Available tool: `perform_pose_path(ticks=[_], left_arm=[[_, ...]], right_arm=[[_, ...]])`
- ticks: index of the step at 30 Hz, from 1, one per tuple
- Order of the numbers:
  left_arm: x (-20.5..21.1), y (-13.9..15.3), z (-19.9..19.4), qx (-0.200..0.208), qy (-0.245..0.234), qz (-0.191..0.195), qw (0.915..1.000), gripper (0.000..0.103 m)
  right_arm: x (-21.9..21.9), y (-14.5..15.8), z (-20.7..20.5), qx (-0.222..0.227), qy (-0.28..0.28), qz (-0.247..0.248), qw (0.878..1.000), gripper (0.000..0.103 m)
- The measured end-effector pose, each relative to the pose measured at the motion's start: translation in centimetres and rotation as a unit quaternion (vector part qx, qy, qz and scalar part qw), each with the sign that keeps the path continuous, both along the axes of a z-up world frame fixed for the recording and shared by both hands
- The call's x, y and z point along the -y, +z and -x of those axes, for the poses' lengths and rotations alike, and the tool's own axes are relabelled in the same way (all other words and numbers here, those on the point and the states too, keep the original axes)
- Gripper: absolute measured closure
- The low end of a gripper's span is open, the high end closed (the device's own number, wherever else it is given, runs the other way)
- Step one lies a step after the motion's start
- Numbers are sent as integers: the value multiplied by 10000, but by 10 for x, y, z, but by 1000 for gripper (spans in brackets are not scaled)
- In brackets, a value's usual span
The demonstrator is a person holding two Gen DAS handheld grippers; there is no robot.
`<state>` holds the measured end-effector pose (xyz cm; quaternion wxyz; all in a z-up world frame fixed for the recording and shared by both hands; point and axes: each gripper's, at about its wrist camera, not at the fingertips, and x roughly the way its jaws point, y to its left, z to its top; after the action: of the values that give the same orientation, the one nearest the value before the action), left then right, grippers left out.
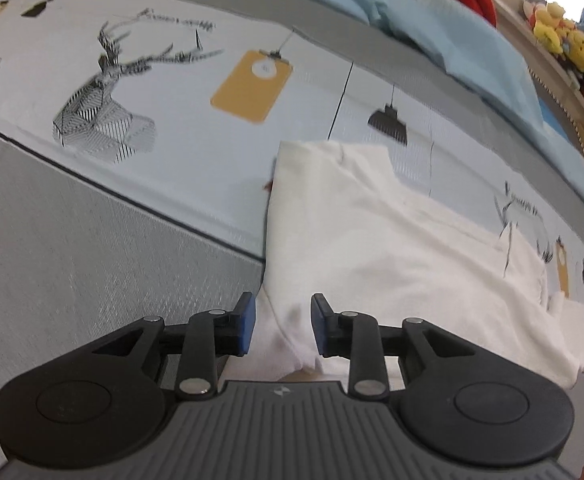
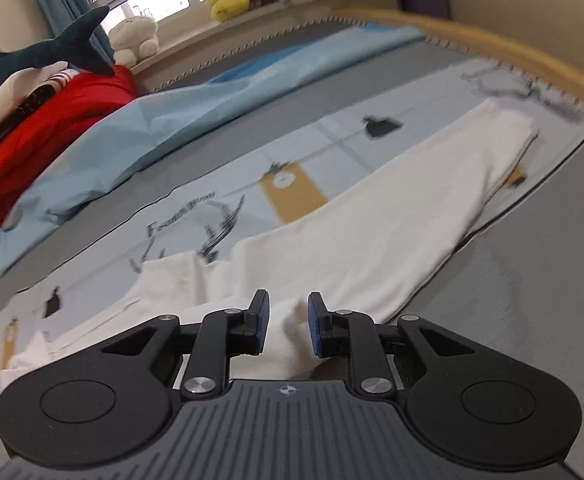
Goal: Fold small clothes
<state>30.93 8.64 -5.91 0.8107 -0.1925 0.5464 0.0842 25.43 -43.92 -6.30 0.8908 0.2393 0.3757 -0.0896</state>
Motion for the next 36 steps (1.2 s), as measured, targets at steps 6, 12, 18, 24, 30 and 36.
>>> perform_pose_path(ticks=[6, 12, 18, 24, 30, 36], left_arm=[[16, -23, -1, -311, -358, -12, 9989, 70], [25, -35, 3, -428, -997, -724, 9915, 96], [-2, -29, 11, -507, -660, -824, 9931, 98], [6, -3, 9, 41, -803, -699, 9943, 97], [5, -39, 6, -676, -911, -621, 9916, 96], [8, -32, 7, -599, -983, -666, 9911, 96]], right_arm=[[6, -9, -5, -233, -393, -214, 9987, 79], [3, -10, -8, -241, -441, -221, 9985, 79], [7, -9, -15, -229, -528, -248, 9980, 79], [12, -16, -25, -312, -467, -447, 9974, 79], [2, -40, -43, -612, -38, -545, 9966, 76], [-15, -31, -47, -373, 122, -18, 9992, 102]])
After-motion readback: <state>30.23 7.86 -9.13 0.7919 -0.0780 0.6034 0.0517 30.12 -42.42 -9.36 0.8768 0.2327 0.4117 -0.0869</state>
